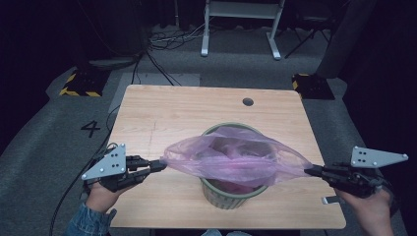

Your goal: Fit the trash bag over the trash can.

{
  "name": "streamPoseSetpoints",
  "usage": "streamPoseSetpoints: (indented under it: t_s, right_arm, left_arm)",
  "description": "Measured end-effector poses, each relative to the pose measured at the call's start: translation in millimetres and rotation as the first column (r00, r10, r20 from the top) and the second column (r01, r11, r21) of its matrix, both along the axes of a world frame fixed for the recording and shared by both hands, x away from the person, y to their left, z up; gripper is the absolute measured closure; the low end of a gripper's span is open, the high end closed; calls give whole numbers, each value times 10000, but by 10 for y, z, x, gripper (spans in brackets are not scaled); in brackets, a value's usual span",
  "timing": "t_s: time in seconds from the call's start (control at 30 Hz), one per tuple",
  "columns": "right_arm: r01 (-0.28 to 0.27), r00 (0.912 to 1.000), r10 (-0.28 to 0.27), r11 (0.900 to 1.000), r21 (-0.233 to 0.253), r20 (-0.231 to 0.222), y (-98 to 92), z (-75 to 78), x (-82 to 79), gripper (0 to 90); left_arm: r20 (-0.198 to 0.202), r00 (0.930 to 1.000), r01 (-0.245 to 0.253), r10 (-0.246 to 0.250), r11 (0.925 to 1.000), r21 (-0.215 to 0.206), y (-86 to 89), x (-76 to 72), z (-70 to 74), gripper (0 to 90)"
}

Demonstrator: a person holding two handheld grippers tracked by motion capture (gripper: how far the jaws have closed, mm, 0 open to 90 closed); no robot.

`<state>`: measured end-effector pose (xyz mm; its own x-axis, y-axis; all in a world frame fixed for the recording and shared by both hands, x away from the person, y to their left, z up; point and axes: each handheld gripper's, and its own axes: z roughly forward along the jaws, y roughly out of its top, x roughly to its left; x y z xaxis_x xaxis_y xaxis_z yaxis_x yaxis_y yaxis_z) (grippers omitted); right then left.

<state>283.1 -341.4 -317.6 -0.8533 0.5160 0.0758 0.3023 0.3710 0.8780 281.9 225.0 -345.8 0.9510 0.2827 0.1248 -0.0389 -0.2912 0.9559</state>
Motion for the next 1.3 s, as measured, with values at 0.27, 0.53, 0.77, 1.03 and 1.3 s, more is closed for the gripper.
streamPoseSetpoints:
  t_s: [0.27, 0.53, 0.77, 1.03, 1.3]
  right_arm:
    - [-74, 9998, 73, 10000, -64, -173, -31, -32, -160, 900]
    - [79, 9955, -118, 9991, -414, -936, -129, -214, -197, 900]
    - [279, 9941, -322, 9987, -432, -1033, -69, -410, -138, 702]
    - [-615, 9899, 582, 9979, 223, 1294, 60, -185, -316, 402]
    - [-1060, 9819, 991, 9938, 347, 1612, 184, -88, -331, 385]
  left_arm:
    - [-25, 9978, 655, -656, 9973, -329, 91, -93, -62, 897]
    - [-331, 9799, 1994, -1969, 9736, 1108, -15, -219, -219, 899]
    - [-912, 9920, 946, -877, 9927, 743, -13, -72, -302, 633]
    - [293, 9910, 1278, -1306, 9883, 831, -228, -292, -80, 327]
    - [117, 9999, 114, -124, 9966, 811, -378, -69, 12, 638]
